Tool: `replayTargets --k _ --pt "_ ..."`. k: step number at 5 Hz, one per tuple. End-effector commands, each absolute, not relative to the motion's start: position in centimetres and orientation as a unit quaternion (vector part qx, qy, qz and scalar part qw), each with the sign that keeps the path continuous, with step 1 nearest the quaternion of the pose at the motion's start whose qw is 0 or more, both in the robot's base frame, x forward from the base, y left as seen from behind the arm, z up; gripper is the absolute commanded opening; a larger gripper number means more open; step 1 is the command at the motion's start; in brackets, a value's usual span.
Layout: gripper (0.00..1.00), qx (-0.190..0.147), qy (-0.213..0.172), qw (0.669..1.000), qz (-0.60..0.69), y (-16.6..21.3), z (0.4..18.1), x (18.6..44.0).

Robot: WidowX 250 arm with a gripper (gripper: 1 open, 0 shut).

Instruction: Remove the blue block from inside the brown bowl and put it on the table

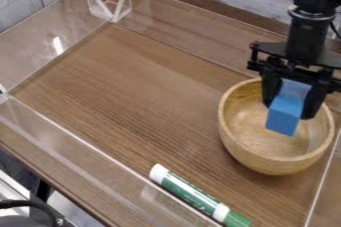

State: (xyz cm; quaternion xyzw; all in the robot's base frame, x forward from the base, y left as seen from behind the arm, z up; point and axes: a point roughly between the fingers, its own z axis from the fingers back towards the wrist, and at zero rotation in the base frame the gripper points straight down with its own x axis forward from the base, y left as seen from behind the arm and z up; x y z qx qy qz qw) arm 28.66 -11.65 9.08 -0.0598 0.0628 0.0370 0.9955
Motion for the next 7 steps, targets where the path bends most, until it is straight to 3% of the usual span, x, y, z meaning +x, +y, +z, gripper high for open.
replayTargets --k 1,7 --pt "0.00 -0.079 0.012 0.996 0.029 -11.6 12.5 29.5" --pt "0.00 -0.076 0.008 0.997 0.010 -8.0 14.2 27.8"
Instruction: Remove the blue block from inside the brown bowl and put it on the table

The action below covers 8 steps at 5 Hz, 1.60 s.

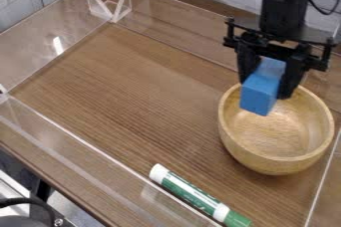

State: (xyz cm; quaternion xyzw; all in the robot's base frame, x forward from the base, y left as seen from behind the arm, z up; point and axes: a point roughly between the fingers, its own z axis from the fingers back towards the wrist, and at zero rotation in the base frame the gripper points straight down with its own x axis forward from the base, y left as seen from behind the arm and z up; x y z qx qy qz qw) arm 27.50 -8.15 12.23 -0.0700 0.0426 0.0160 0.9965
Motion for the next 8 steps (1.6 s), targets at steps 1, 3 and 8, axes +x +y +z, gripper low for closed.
replayTargets --k 1,3,8 --pt "0.00 -0.074 0.005 0.997 0.016 -7.2 14.5 27.5" --pt "0.00 -0.070 0.003 0.997 0.017 -6.0 14.9 26.8" --pt "0.00 -0.056 -0.003 0.998 0.011 -3.2 14.1 25.3"
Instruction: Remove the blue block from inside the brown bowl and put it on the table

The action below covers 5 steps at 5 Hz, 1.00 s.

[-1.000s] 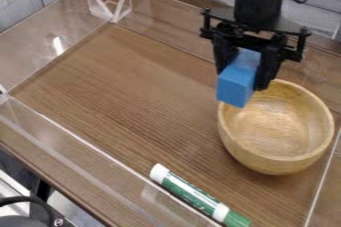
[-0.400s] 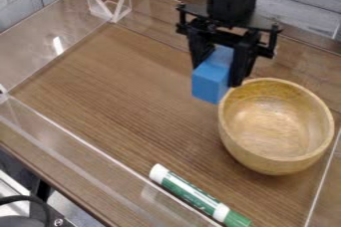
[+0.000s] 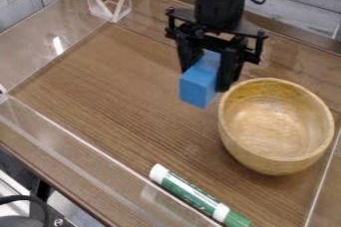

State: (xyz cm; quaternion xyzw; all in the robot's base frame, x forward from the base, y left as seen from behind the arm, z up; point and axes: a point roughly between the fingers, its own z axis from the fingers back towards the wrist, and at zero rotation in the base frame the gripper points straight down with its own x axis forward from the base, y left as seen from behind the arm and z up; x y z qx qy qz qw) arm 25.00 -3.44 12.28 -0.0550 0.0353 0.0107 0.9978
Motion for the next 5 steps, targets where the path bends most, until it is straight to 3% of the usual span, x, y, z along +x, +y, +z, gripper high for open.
replayTargets --k 1,5 --pt "0.00 -0.054 -0.004 0.998 0.009 -2.9 13.8 25.1" --pt "0.00 -0.043 -0.006 0.999 0.006 -1.3 11.8 24.5"
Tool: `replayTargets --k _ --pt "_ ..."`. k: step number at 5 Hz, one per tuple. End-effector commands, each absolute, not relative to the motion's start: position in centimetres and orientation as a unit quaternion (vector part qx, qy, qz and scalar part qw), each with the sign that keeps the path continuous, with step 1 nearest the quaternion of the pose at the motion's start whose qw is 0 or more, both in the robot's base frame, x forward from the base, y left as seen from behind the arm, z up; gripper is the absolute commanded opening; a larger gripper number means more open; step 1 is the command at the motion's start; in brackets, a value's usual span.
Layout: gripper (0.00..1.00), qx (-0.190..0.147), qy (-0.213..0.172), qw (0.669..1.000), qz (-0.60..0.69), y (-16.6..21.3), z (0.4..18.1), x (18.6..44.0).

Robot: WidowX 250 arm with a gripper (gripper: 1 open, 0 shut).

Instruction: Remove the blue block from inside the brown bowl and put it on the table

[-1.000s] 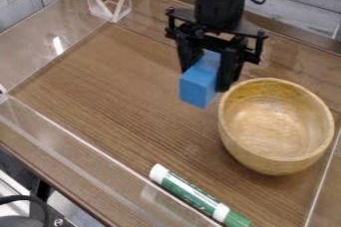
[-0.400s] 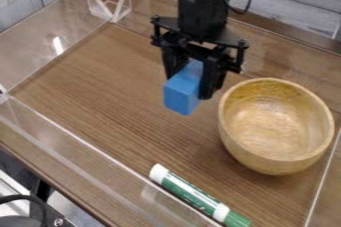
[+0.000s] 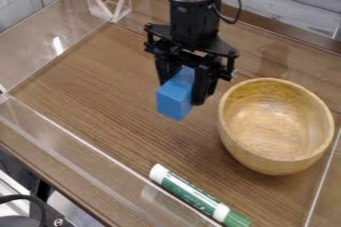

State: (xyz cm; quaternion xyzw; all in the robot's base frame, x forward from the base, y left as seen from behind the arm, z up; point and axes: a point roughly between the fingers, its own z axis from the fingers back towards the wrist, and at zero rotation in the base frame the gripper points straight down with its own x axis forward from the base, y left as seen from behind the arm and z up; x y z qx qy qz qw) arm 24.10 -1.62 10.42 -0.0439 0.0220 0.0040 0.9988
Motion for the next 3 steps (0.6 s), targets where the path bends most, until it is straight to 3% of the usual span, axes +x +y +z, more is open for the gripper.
replayTargets --k 1,3 --pt "0.00 -0.040 -0.007 0.999 0.007 -1.2 11.2 24.6" --pt "0.00 -0.035 -0.007 0.999 0.009 -0.7 9.9 24.7"
